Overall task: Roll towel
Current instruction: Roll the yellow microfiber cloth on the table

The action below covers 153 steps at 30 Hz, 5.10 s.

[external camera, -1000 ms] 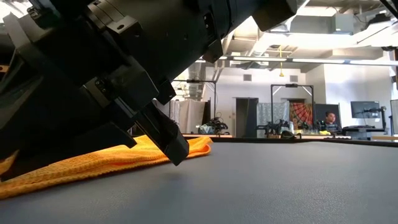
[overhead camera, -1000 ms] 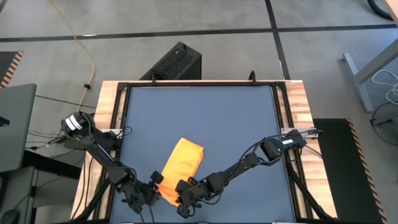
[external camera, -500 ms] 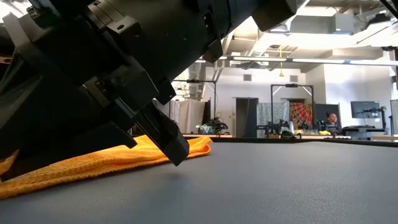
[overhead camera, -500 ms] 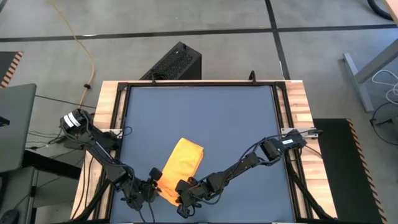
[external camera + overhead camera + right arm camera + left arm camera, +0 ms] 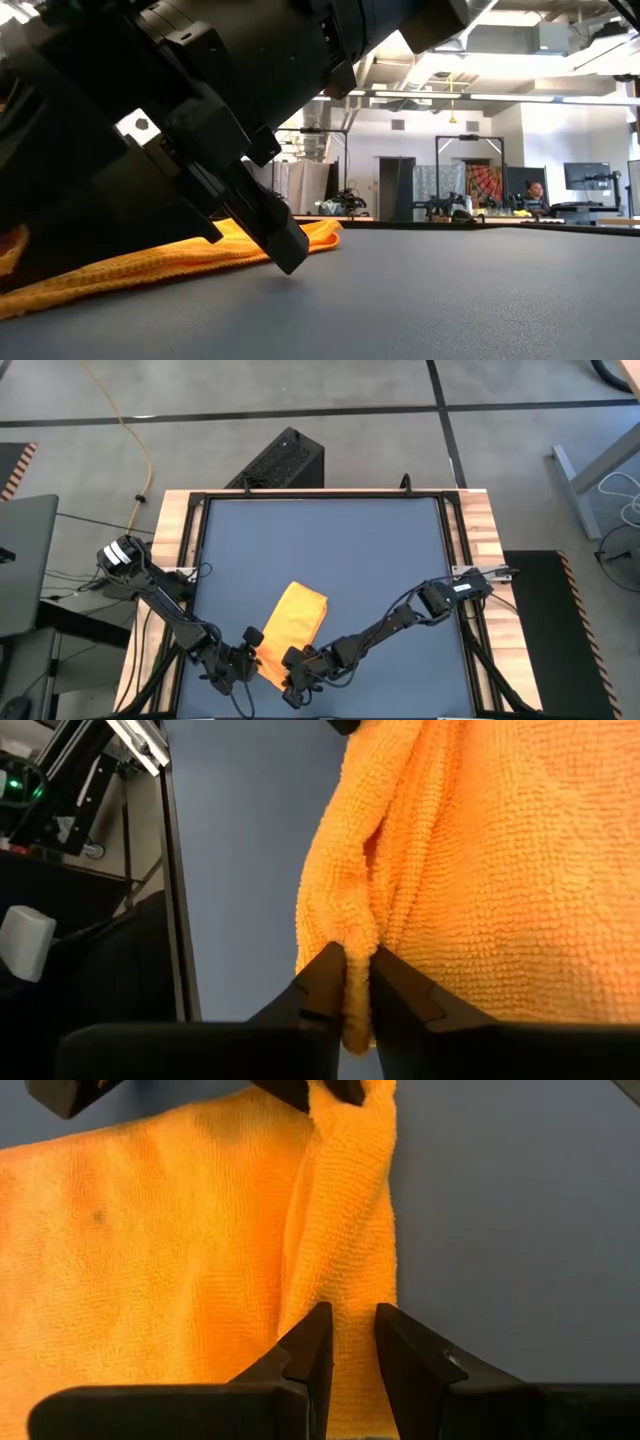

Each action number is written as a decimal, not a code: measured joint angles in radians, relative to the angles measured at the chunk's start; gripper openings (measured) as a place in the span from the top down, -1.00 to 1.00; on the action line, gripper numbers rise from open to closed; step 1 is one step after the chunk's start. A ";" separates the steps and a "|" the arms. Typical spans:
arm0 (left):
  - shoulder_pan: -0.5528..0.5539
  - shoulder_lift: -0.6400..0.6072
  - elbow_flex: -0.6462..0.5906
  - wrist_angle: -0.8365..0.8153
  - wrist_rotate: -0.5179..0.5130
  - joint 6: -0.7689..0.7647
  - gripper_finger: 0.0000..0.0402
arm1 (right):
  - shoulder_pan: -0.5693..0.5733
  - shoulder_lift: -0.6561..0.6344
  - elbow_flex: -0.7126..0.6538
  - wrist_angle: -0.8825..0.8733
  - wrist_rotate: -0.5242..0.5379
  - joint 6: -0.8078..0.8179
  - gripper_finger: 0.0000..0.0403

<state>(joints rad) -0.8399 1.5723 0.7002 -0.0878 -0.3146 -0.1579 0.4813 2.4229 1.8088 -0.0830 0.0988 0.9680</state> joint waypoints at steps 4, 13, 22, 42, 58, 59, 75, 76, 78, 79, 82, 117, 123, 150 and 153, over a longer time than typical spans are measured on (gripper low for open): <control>0.002 0.000 0.000 -0.004 0.016 -0.001 0.65 | 0.001 -0.008 0.000 -0.013 -0.001 -0.004 0.49; 0.006 0.000 -0.001 -0.009 0.021 0.004 0.65 | 0.008 -0.060 -0.003 -0.083 0.010 -0.023 0.27; 0.013 0.000 -0.001 -0.006 0.021 0.015 0.65 | 0.023 -0.113 -0.002 -0.191 0.097 -0.082 0.24; 0.083 0.001 -0.002 -0.005 0.110 0.034 0.65 | 0.138 -0.053 0.001 -0.059 0.455 -0.671 0.25; 0.088 0.001 -0.002 -0.015 0.149 0.030 0.65 | 0.098 -0.026 -0.001 -0.093 0.420 -0.649 0.27; 0.089 0.001 -0.002 -0.014 0.159 0.033 0.65 | 0.093 -0.020 0.000 -0.094 0.419 -0.626 0.30; 0.092 0.001 -0.002 0.022 0.276 0.042 0.65 | 0.101 -0.015 0.000 -0.101 0.330 -0.238 0.89; 0.092 0.001 -0.003 0.040 0.292 0.041 0.65 | 0.108 -0.020 0.000 -0.109 0.320 -0.189 0.89; 0.092 0.001 -0.018 0.098 0.321 0.033 0.65 | 0.118 -0.025 0.000 -0.127 0.306 -0.091 0.91; 0.092 0.001 -0.029 0.128 0.329 0.023 0.65 | 0.122 -0.026 0.000 -0.131 0.298 -0.048 0.91; 0.092 0.001 -0.050 0.184 0.337 0.000 0.65 | 0.127 -0.027 0.000 -0.145 0.272 0.053 0.91; 0.340 0.093 -0.049 0.226 0.342 -0.126 0.99 | 0.057 -0.057 0.003 -0.325 0.002 -0.197 0.90; 0.205 0.091 -0.047 0.160 0.163 -0.299 1.00 | 0.018 -0.069 0.001 -0.369 -0.131 -0.311 0.90; 0.020 -0.111 -0.054 -0.139 -0.379 -0.506 0.85 | -0.156 -0.077 -0.003 -0.266 -0.350 -0.445 0.90; 0.020 -0.174 -0.053 -0.125 -0.381 -0.401 0.69 | -0.155 -0.077 -0.003 -0.264 -0.350 -0.445 0.90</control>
<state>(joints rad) -0.8200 1.3978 0.6468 -0.2124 -0.6960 -0.5587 0.3265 2.3463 1.8061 -0.3470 -0.2512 0.5232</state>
